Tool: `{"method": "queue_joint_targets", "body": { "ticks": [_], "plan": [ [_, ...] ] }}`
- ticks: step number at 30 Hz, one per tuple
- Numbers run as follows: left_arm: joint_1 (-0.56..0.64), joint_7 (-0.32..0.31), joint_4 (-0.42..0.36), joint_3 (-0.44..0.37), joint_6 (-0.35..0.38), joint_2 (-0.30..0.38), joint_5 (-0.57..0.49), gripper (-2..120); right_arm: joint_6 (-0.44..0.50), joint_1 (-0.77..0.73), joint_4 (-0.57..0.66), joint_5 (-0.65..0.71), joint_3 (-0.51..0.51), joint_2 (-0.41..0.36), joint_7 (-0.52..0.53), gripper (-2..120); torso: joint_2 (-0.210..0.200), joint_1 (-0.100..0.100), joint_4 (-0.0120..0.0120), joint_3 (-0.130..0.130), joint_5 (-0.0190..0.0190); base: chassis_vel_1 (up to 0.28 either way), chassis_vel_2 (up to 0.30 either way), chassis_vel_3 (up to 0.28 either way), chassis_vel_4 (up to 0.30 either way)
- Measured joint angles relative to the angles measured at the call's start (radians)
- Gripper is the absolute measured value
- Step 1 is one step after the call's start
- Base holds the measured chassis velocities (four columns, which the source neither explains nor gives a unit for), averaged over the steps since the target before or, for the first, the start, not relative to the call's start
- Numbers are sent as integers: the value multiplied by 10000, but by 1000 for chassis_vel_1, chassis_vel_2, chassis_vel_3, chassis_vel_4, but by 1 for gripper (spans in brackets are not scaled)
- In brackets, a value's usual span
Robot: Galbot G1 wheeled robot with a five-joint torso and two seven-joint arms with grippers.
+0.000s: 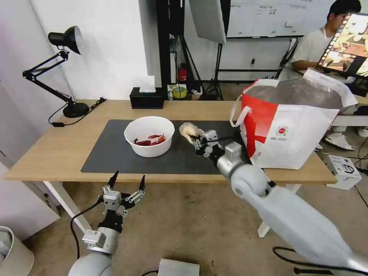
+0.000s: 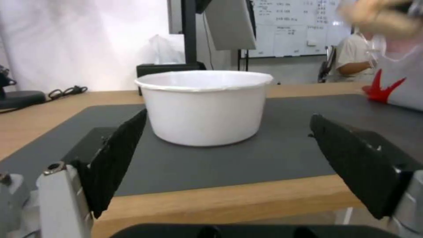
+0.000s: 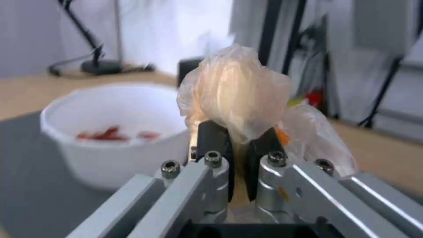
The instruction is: Pick up the trash from the table and place it into the takeout bag.
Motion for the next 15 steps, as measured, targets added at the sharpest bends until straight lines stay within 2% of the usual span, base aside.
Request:
{"method": "queue_joint_targets", "body": {
  "ticks": [5,8,15],
  "plan": [
    [54,8,-18,-9,-11,-2,26,100,7,209,518,-34,481,-485,596,4,0,2,5,2,0,0,0,0,0],
    [81,9,-36,-16,-22,4,32,100,-141,614,702,-28,1226,-913,1179,4,0,1,5,2,0,0,0,0,0],
    [140,52,-38,-14,-80,-13,55,100,-607,1401,326,535,2278,-1669,1884,3,0,2,5,2,1,0,0,0,0]
  ]
}}
